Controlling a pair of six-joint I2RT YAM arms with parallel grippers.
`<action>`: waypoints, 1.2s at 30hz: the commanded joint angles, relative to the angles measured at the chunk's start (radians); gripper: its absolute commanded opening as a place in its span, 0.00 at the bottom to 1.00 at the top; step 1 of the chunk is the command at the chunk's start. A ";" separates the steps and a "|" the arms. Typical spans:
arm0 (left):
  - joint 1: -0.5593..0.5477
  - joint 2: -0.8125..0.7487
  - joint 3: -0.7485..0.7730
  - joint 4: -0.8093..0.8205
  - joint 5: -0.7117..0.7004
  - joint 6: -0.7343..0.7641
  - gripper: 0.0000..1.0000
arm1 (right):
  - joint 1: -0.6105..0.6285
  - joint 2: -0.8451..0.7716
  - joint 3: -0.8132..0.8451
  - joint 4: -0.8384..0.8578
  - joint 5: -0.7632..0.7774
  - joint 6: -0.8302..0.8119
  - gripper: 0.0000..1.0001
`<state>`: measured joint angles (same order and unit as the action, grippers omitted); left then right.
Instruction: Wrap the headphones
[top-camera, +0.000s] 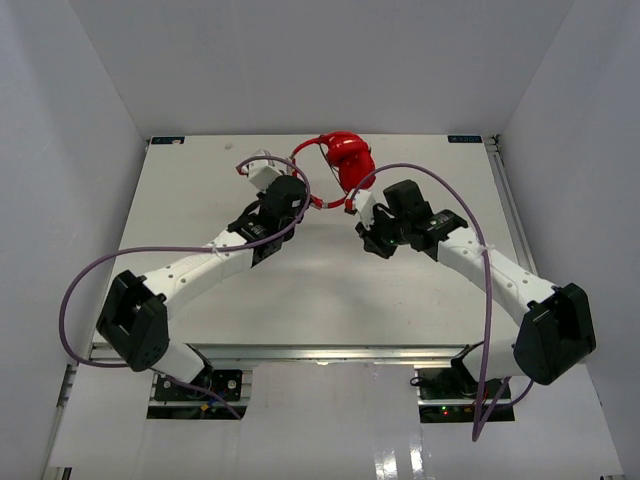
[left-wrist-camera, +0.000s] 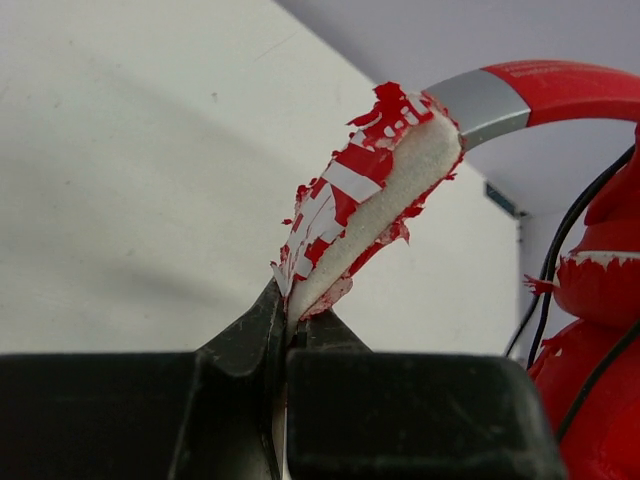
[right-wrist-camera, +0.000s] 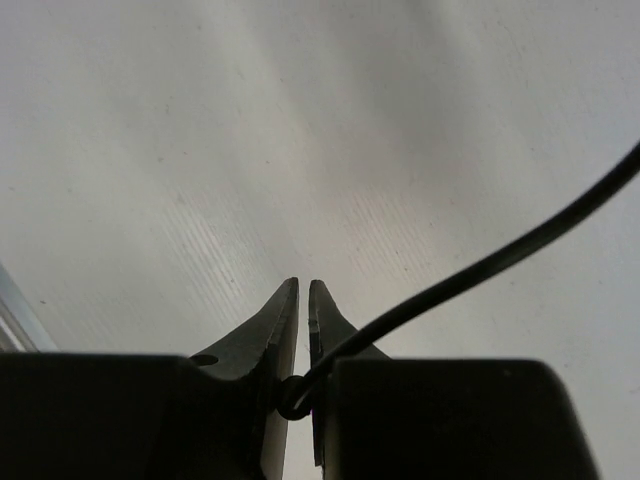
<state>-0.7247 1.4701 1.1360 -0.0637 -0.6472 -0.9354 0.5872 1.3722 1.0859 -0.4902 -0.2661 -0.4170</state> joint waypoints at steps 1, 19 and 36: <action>0.014 0.036 0.028 -0.080 0.002 -0.005 0.00 | 0.047 0.000 0.036 -0.031 0.260 -0.108 0.08; 0.048 0.356 0.116 -0.272 0.412 0.374 0.00 | 0.181 0.264 0.156 -0.078 0.449 -0.234 0.08; 0.068 0.379 0.131 -0.324 0.500 0.452 0.53 | 0.178 0.364 0.165 -0.048 0.590 -0.268 0.65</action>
<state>-0.6307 1.8778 1.2194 -0.3611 -0.2175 -0.5180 0.7658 1.7540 1.2722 -0.6099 0.2235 -0.6675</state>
